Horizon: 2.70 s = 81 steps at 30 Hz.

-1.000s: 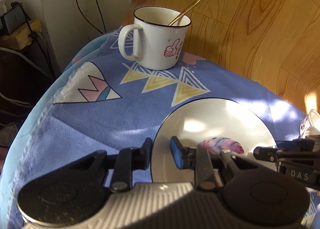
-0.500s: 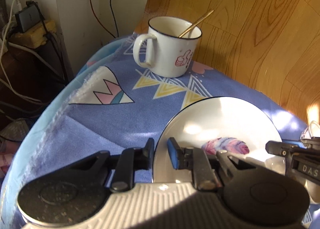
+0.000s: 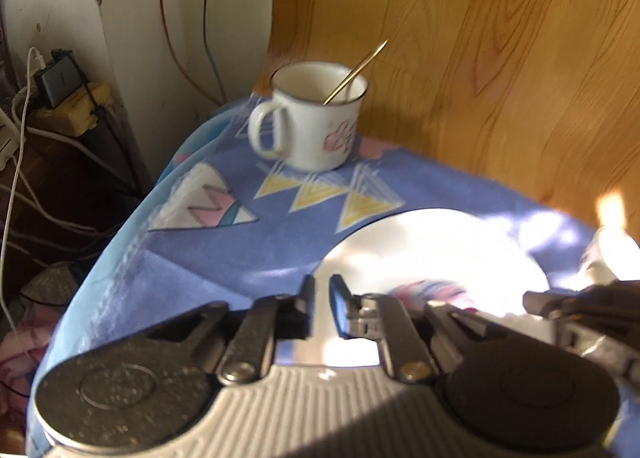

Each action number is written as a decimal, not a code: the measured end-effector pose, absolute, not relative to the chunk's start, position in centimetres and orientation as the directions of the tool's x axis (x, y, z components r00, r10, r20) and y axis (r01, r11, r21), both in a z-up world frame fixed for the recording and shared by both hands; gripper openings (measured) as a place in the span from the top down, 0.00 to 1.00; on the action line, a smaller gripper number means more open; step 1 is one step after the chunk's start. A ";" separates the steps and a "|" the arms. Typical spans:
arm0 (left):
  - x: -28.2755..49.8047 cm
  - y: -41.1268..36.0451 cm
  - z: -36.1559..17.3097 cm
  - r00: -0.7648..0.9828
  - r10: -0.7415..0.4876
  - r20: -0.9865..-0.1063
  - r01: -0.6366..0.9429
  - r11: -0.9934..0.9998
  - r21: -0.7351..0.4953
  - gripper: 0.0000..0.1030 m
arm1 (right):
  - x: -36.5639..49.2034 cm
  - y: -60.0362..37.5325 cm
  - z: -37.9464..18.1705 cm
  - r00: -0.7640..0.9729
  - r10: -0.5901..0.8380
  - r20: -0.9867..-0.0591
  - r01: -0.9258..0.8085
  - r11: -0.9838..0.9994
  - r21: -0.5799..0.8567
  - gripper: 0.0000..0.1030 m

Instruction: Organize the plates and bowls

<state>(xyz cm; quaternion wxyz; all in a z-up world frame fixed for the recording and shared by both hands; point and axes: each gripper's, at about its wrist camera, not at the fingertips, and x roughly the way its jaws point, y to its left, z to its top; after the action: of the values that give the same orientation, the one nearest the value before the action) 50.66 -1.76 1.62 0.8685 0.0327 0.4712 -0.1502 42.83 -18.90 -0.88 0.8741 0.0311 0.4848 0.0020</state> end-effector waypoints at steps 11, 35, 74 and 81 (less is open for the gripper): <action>53.8 -1.1 -3.3 0.380 -0.245 -0.892 0.295 0.946 -0.134 0.59 | 46.4 -19.3 -2.9 0.499 0.000 -0.867 0.001 1.000 0.001 0.88; 50.7 -0.6 3.0 0.475 -0.311 -0.823 0.217 0.948 -0.233 0.87 | 45.1 -20.6 0.2 0.555 0.051 -0.830 -0.008 0.998 0.055 0.87; 25.0 -9.6 -1.3 0.411 -0.352 -0.841 0.335 0.916 -0.220 0.88 | 18.3 -23.5 -2.2 0.516 0.087 -0.852 0.019 0.993 0.113 0.98; 25.5 -7.4 0.1 0.434 -0.411 -0.802 0.336 0.899 -0.279 0.89 | 17.9 -26.4 -1.1 0.561 0.129 -0.818 0.051 0.980 0.190 0.98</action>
<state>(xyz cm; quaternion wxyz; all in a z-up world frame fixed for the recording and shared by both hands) 25.53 -7.40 0.09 0.8459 -0.0387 0.4839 -0.2209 17.93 -26.38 -1.06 0.8782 0.0964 0.4680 0.0221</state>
